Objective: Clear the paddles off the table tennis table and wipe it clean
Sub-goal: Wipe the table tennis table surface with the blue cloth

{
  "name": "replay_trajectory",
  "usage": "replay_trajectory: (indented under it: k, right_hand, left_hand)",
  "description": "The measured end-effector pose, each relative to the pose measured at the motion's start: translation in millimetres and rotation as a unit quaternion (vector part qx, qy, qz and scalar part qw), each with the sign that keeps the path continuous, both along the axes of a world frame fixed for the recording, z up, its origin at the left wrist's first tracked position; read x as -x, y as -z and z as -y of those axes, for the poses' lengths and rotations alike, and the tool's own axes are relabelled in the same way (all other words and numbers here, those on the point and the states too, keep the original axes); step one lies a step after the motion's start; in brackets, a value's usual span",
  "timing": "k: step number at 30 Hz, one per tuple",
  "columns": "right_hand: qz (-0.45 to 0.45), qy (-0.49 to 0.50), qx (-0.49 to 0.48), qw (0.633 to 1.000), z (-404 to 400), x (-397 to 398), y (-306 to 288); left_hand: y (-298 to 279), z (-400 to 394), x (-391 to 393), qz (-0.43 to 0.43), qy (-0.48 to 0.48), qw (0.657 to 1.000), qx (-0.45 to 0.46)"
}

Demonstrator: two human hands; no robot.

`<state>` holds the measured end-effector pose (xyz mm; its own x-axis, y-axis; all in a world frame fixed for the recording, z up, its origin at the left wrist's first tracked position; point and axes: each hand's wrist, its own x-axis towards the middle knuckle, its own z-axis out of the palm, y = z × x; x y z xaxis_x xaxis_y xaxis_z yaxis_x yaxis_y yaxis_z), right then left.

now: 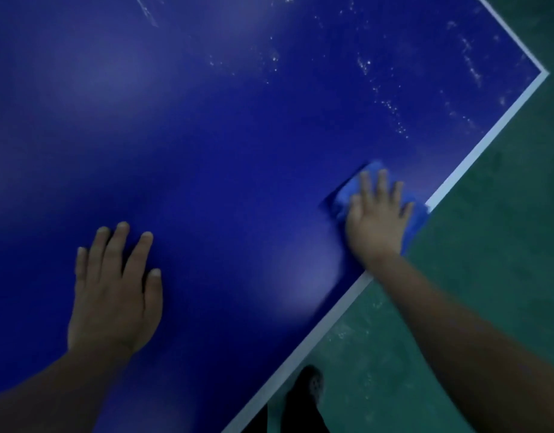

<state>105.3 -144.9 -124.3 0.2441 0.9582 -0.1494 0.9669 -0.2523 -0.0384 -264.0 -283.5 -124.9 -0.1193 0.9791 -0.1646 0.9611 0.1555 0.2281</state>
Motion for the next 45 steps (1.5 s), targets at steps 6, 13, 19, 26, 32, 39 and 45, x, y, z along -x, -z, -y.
replay_trajectory:
  k: [6,13,19,26,32,39,45]
  right_hand:
    - [0.002,-0.395,0.006,0.919,81.1,4.0,6.9]
    - [-0.027,0.122,-0.008,0.992,-42.8,-55.5,-3.6]
    - [-0.026,-0.379,-0.027,0.925,67.1,75.8,8.9]
    - [-0.007,-0.128,0.021,0.992,-76.7,-4.5,-2.1]
    - [-0.014,-0.204,-0.025,0.979,-25.2,96.2,4.9]
    - [0.016,-0.358,0.012,0.933,-74.0,82.4,2.7]
    - [0.006,-0.474,0.004,0.881,-67.7,151.3,6.1]
  left_hand:
    - [-1.0,0.3,-3.2,-0.003,-0.010,1.000,-0.004]
    - [1.1,1.6,-3.6,-0.002,-0.012,1.000,-0.019]
    - [0.4,1.1,-4.4,0.004,-0.016,1.000,-0.022]
    - [1.9,1.8,-3.8,0.010,-0.013,1.000,-0.024]
    - [2.4,1.2,-2.7,0.007,-0.010,1.000,-0.027]
    - [0.0,1.9,-1.0,0.011,-0.010,1.000,-0.022]
    - [1.5,-0.8,-1.5,0.031,-0.034,0.998,-0.038]
